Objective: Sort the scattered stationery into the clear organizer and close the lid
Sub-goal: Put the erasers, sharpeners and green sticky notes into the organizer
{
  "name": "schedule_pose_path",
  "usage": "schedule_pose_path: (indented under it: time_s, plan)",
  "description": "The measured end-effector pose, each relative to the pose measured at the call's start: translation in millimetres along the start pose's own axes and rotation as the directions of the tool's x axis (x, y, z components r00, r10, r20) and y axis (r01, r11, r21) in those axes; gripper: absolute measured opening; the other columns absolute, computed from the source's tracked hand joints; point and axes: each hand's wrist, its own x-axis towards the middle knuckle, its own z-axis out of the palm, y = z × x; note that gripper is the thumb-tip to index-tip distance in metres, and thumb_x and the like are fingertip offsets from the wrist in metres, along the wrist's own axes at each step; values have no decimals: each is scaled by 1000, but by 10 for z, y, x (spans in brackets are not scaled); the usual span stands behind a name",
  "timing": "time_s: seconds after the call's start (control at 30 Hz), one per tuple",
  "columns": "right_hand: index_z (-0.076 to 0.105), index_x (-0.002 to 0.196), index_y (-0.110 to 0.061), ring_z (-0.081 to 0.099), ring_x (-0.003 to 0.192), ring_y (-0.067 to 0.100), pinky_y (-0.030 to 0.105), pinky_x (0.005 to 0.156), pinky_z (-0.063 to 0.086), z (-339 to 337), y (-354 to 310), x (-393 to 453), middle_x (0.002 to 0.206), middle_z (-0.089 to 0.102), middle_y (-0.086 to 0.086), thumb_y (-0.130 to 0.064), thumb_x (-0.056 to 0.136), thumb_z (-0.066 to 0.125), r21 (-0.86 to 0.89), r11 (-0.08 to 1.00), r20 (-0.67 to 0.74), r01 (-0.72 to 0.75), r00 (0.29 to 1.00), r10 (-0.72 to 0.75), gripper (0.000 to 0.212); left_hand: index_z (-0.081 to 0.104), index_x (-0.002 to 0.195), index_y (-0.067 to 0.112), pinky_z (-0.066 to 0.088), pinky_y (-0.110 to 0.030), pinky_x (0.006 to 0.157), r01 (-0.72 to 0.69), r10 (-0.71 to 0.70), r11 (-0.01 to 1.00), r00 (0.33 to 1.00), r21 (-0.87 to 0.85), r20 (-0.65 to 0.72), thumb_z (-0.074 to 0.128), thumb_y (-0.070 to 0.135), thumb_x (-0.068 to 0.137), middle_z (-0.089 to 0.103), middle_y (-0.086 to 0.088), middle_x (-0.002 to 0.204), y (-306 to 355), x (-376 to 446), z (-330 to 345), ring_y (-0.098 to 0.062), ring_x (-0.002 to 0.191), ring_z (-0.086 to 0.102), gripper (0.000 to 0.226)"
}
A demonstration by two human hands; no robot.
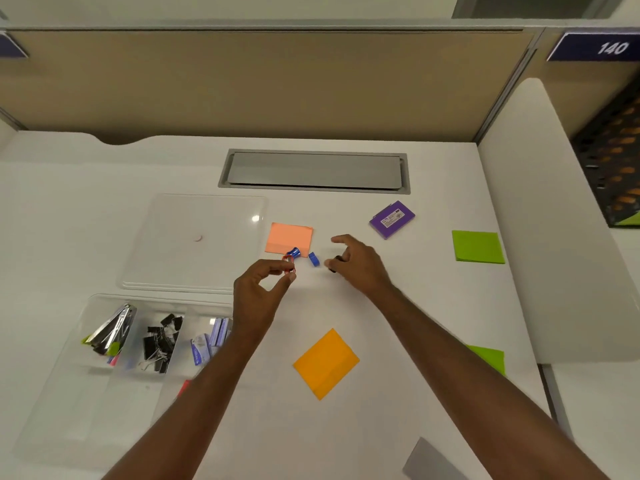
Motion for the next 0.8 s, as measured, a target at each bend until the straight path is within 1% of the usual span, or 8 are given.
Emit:
schedule_pose_path:
  time_s: [0.1,0.2,0.3,0.43,0.5,0.57,0.7,0.8]
  plan:
    - [49,140,-28,64,108,22,33,92,51,209,-151,92,130,64,5,-41,87,71,-169,986,55,-6,998,16,59,74,104,15,55,-42,93,3,-3,1000,1000,-8,-13,77,16,85,74,5,103,-30,-79,-76,-16,99,69,19]
    - [49,141,-26,59,120,23,32,97,48,283,-226,118,140,58,3,-43,89,68,-272,962,62,15,998,2,58,75,102,16,54,-40,93,9,-9,1000,999,-8,-34,78,14,84,74,7,102,-46,-141,-142,-16,98,68,19]
    - [53,138,-23,62,114,23,33,96,49,308,-267,108,133,63,3,-40,92,65,-339,939,61,48,998,-30,51,75,101,16,54,-40,92,10,-11,1000,999,-13,-35,78,13,84,74,6,101,-62,-199,-195,-17,97,68,17]
    - [59,126,-22,64,98,22,30,83,51,304,-325,43,116,69,4,-35,94,63,-399,914,48,69,997,-54,35,75,100,14,54,-43,92,16,-17,1000,999,-20,-44,78,12,84,74,5,101,-49,-297,-256,-16,97,68,17]
    - [58,124,-23,62,91,21,27,75,48,297,-341,-7,111,69,5,-34,94,62,-446,891,51,80,997,-64,32,75,100,14,54,-41,92,19,-20,1000,999,-13,-50,78,13,83,74,4,100,-35,-344,-289,-15,96,68,17]
    - [56,120,-22,57,82,19,27,70,45,300,-326,-61,106,69,5,-34,94,60,-471,878,53,84,996,-67,29,75,98,14,53,-40,92,37,-38,999,998,-11,-57,79,13,83,75,3,99,-23,-387,-338,-15,96,68,16]
    - [54,109,-22,58,75,19,27,65,45,317,-243,-185,93,68,5,-33,94,61,-400,913,31,82,997,-76,20,75,92,13,52,-29,90,51,-52,999,997,-18,-65,79,10,82,75,4,93,2,-488,-454,-11,90,70,12]
    - [55,108,-22,61,71,17,30,68,54,343,-247,-271,87,66,2,-33,93,65,-240,969,14,51,999,-49,22,74,86,15,46,-13,85,59,-61,998,996,-27,-69,81,9,79,75,6,86,10,-573,-537,-8,84,69,11]
